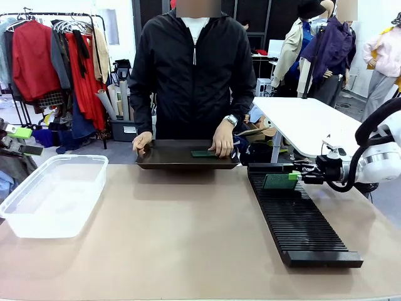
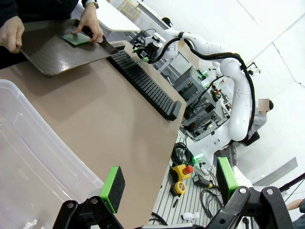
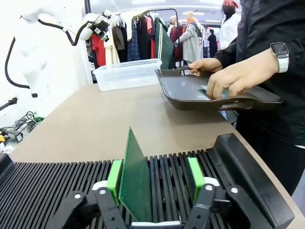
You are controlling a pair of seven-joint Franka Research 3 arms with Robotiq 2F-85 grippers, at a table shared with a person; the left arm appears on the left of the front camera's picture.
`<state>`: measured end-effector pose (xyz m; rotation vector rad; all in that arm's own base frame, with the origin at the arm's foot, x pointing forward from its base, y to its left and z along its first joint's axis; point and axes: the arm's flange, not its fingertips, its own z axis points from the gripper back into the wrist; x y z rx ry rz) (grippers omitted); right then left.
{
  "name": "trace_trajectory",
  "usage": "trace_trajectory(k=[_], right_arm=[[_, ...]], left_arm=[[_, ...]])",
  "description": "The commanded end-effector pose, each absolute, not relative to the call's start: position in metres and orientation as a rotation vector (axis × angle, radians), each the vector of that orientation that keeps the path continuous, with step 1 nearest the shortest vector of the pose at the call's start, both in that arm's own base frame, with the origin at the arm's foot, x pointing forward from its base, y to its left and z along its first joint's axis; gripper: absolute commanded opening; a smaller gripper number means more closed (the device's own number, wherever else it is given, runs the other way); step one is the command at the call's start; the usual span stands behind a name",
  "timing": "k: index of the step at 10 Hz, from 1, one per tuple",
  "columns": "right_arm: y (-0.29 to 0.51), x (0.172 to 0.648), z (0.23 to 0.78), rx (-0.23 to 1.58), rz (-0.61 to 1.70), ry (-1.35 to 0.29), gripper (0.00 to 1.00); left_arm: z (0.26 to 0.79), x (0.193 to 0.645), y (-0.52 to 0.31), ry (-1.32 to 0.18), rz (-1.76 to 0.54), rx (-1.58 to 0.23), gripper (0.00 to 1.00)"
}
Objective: Sort PCBs into racks and boxes based on the side picked up.
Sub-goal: If the short side of the Blank PCB is picked up, insert it into the PCB Rack ; if the long side is picked up, place it in the Organizing box.
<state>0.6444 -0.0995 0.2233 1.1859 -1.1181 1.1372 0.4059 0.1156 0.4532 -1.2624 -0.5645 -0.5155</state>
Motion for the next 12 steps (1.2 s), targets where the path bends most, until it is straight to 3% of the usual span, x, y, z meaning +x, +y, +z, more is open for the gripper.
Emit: trace_trajectory(k=[1,12], right_arm=[[-0.0961,0.6574,0.2294,1.185,1.120,-1.106,1.00],[-0.0999,0.6486,0.2269,1.185,1.121,-1.097,1.00]], left_arm=[[0.4546,0.4057,0.1156,-0.568,-0.519,-1.264,1.00],[0.4546,0.4057,0.1156,-0.568,-0.519,-1.264,1.00]])
